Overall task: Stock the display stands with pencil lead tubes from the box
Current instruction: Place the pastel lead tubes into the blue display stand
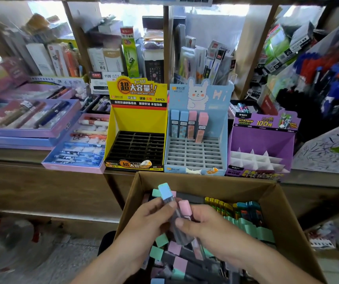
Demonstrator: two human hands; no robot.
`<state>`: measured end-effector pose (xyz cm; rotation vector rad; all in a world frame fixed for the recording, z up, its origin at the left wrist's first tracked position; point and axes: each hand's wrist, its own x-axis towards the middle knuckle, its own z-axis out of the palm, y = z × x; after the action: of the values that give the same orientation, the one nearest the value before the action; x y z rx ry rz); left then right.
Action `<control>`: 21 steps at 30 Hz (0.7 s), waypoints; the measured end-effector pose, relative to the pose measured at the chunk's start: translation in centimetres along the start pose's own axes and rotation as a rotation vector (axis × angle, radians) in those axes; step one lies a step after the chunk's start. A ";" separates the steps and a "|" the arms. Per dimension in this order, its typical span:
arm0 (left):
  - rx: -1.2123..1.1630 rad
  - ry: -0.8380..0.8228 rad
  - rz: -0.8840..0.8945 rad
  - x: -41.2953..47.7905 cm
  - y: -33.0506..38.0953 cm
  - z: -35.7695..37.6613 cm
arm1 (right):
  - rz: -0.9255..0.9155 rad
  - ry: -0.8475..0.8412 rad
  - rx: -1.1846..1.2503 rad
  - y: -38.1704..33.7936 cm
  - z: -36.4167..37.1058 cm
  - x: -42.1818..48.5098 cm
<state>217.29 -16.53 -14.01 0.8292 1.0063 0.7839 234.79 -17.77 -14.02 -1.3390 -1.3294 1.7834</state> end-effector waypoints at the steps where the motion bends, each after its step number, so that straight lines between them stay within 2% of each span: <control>1: -0.045 0.022 0.016 0.2 0.1 0.1 | 0.011 0.021 0.052 0.0 0.0 0.2; 5: -0.172 0.148 0.042 1.0 0.5 0.1 | 0.033 0.020 0.337 -0.7 -0.8 0.3; 7: -0.173 0.163 0.047 1.2 0.7 -0.4 | -0.005 0.021 0.396 -1.4 -1.8 0.1; 16: -0.051 0.157 0.165 1.4 1.6 -2.4 | -0.159 0.172 0.015 -4.1 -5.5 0.6; 21: 0.003 0.164 0.227 1.3 2.0 -2.2 | -0.332 0.371 -0.211 -5.7 -6.3 1.4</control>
<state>215.32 -13.98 -13.44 0.9026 1.0696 1.0588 239.27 -12.03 -9.43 -1.3800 -1.4535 1.1366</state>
